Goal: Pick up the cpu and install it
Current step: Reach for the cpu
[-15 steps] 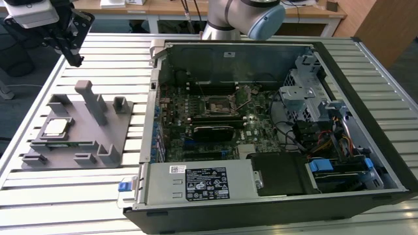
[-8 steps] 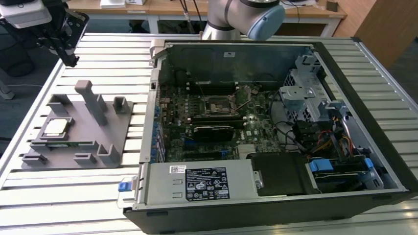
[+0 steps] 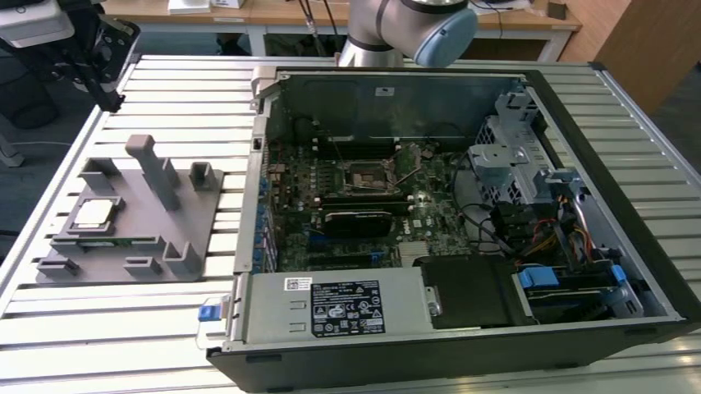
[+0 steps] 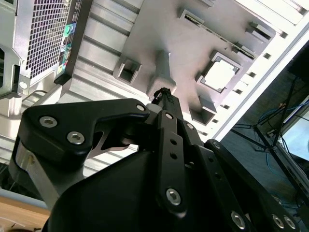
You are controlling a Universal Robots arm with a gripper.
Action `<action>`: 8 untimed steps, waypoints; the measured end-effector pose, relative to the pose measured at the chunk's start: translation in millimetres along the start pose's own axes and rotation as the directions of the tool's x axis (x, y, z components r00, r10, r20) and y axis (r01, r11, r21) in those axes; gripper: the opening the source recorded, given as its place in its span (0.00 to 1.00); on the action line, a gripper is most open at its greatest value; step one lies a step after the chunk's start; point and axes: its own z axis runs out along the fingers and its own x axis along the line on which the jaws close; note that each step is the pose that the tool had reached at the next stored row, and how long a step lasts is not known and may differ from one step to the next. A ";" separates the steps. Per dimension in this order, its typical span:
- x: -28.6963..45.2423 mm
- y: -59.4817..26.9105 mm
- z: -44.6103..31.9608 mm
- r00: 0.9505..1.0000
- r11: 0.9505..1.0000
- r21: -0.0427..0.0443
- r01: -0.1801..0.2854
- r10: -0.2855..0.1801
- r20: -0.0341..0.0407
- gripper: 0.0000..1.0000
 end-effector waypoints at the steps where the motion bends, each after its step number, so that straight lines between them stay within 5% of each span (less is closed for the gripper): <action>1: 1.1 -0.1 0.0 1.000 1.000 0.000 0.000 0.000 0.000 0.11; 8: 8.5 -0.6 0.1 1.000 1.000 0.000 0.000 0.000 0.000 0.11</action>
